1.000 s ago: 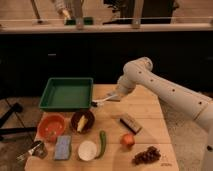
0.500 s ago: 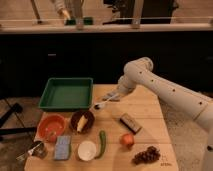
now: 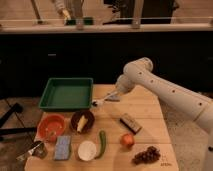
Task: Wipe tray with brush
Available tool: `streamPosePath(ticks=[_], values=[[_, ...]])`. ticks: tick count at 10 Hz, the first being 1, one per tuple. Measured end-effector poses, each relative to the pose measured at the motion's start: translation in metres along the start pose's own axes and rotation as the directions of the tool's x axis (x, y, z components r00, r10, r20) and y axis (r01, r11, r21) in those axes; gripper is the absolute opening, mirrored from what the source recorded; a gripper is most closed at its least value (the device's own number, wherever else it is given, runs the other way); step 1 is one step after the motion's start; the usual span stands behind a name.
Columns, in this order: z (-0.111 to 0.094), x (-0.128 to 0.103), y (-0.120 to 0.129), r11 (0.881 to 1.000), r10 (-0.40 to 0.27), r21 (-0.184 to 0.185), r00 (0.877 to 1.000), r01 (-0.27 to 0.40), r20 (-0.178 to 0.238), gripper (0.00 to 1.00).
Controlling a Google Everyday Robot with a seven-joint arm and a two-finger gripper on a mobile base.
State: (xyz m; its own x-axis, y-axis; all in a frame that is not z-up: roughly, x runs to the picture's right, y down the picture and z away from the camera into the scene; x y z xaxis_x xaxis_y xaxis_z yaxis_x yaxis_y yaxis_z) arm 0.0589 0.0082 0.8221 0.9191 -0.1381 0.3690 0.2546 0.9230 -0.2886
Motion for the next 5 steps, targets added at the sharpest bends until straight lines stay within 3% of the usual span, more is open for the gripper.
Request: streamPosePath(ticks=[3,5], values=[[0.002,-0.026,-0.042,0.995,-0.034,0.097,0.999,0.035,-0.009,0.00],[0.011,-0.040,-0.063,0.990,-0.058,0.130,0.998,0.062,-0.033,0.00]])
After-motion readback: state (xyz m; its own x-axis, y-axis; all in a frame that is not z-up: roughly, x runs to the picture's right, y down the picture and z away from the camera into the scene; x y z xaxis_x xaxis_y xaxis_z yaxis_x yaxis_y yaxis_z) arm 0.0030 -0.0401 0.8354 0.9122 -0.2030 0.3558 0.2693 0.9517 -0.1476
